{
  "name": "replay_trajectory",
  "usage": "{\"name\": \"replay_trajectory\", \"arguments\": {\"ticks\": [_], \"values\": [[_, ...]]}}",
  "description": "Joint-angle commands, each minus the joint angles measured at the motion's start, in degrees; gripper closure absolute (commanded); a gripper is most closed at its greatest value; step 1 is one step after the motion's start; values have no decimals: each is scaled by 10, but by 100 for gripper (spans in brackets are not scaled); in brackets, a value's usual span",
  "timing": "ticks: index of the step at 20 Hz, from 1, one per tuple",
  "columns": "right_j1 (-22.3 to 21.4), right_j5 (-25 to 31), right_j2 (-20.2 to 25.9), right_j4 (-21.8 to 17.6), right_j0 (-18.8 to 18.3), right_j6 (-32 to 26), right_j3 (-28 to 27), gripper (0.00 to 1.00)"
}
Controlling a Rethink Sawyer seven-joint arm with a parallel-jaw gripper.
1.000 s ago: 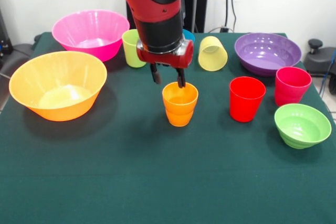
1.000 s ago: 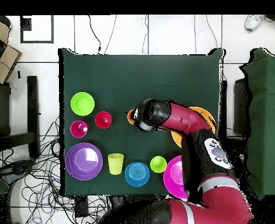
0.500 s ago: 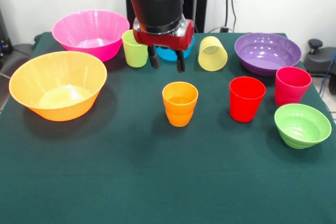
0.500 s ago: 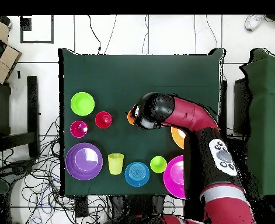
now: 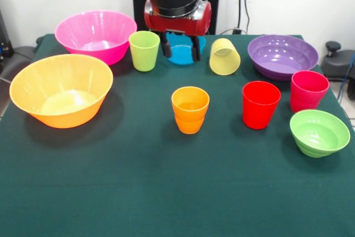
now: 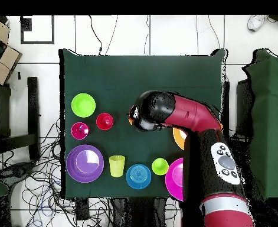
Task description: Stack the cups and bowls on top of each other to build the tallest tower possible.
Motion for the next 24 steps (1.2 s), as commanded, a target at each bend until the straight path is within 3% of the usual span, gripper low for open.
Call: {"name": "replay_trajectory", "arguments": {"ticks": [1,6,13,18,24], "values": [[-1,40,20,7,23,50,4,0],[17,32,24,21,38,67,-16,0],[23,62,16,30,58,82,-46,0],[33,32,18,49,63,93,-43,0],[64,18,9,59,85,110,-80,0]]}}
